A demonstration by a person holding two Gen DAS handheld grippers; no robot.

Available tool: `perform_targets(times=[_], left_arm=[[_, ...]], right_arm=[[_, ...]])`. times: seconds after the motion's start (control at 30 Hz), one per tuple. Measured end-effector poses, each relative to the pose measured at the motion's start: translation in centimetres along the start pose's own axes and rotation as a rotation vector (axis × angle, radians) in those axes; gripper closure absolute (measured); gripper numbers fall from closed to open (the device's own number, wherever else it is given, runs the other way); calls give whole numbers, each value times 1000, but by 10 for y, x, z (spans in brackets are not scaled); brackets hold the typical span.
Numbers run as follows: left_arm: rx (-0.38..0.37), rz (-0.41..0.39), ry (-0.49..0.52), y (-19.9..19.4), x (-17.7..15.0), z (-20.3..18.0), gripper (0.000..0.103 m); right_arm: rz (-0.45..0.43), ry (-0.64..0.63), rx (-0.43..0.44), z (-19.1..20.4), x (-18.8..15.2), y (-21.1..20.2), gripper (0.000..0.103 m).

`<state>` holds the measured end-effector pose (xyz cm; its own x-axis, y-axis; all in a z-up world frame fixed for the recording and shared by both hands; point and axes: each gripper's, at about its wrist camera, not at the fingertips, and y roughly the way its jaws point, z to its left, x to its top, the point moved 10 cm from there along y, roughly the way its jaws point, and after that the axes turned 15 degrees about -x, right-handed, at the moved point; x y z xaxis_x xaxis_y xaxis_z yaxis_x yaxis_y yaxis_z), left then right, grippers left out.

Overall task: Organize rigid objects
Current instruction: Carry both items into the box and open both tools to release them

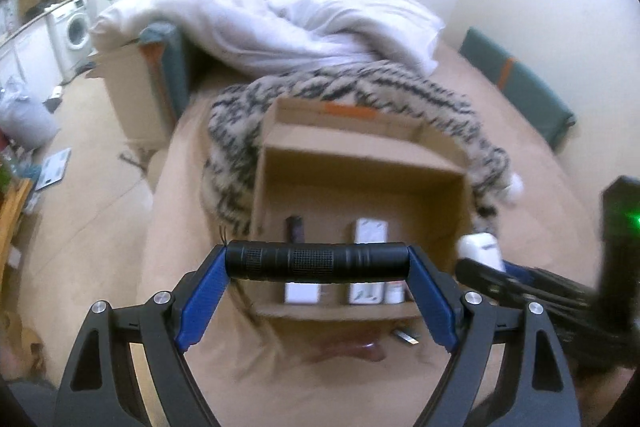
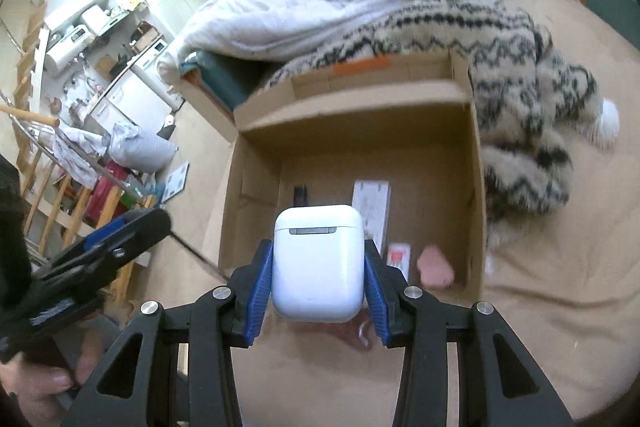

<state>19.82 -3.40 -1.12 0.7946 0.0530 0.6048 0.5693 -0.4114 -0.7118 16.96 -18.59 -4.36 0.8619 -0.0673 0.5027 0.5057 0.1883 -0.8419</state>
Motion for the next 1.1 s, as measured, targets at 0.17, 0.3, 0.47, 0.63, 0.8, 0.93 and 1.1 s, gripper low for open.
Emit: perform_targets(times=[0.17,0.3,0.47,0.63,0.8,0.93,1.1], left_arm=[[-86,3,-33,5,36,-18,18],[-168,4,-48,12,65,-34,18],[-234,44,-94,40,79,-32,18],[-116,146,-78,98,39,6,18],[-29,256,-92,143,-6,37,18],[9,283,-67,153,-20,39,18],[60,313,-59,162,-30,49,18]], right_arm=[[-8,17,-25,-11,32,7,58],[-7,25,-45,-18,49,23,58],[34,48,-50,-26,46,50,58],[105,29,-110,-32,32,81,58],[172,6,-129,-32,16,104,58],[211,-3,-131,-28,9,113,58],[240,0,-156,-34,4,122,58]])
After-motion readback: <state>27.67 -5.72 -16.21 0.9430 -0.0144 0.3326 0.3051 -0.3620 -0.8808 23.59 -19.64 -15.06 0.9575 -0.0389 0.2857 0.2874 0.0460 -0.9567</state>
